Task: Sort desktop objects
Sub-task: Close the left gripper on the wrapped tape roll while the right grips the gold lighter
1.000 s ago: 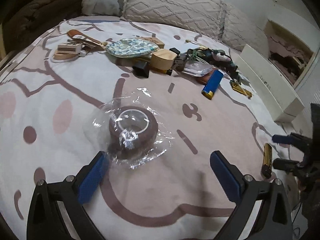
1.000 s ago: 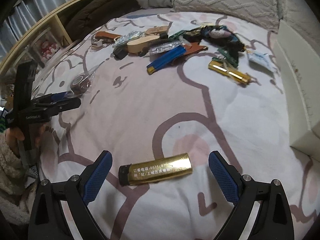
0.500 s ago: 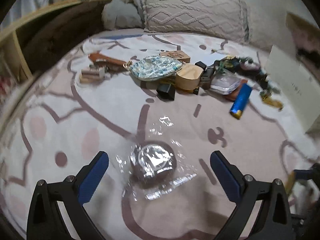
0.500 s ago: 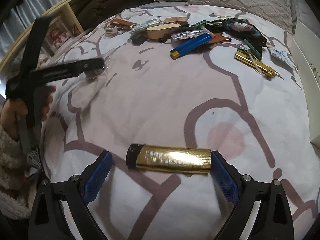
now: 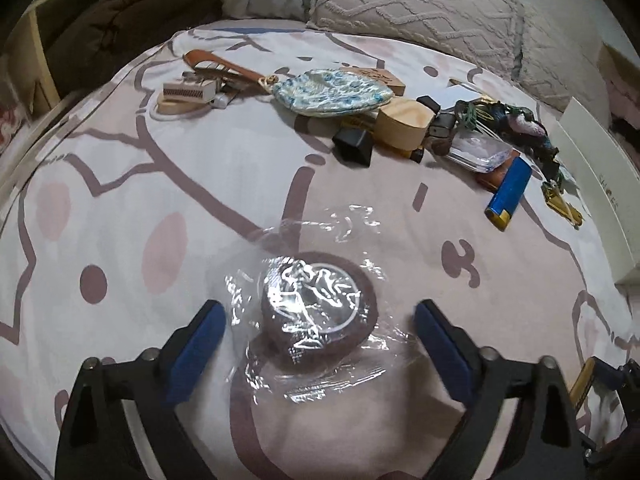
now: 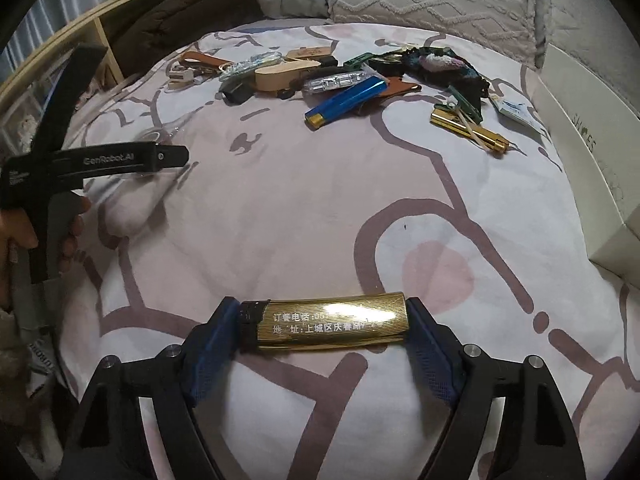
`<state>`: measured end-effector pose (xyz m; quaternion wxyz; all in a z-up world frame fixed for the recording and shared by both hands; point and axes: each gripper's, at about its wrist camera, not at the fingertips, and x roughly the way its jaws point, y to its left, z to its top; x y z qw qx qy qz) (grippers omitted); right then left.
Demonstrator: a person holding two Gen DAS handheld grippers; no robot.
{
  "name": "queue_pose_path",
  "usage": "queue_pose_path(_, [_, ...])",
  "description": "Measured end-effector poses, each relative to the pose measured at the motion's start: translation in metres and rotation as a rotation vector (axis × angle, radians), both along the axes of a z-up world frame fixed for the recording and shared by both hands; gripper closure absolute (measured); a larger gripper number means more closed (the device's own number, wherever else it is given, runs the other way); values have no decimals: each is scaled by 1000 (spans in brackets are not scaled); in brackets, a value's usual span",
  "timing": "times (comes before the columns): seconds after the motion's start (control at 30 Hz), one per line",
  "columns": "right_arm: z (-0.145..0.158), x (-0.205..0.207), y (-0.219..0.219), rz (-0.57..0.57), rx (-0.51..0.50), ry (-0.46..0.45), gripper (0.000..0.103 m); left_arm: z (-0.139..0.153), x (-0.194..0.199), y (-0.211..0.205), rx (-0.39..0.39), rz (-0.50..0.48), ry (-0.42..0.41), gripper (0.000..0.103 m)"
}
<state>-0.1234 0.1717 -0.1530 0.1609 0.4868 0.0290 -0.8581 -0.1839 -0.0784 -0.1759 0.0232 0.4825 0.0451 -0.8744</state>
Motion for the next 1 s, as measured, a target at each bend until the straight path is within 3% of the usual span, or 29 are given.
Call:
queue_pose_path(0.03, [1, 1, 1, 0, 3, 1, 21, 0, 1, 0, 2, -1, 3, 12])
queue_pose_path(0.1, [1, 2, 1, -2, 10, 5, 21, 1, 2, 0, 11, -6, 12, 22])
queue_pose_path(0.23, [3, 3, 2, -11, 6, 7, 21, 4, 4, -2, 23, -9, 25, 30])
queue_pose_path(0.3, [5, 4, 2, -19, 7, 16, 21, 6, 5, -3, 24, -7, 34, 43])
queue_pose_path(0.5, [11, 7, 0, -32, 12, 44, 21, 10, 9, -2, 36, -11, 52, 52])
queue_pose_path(1.0, [27, 15, 17, -84, 11, 85, 21, 39, 28, 31, 47, -107, 121, 52])
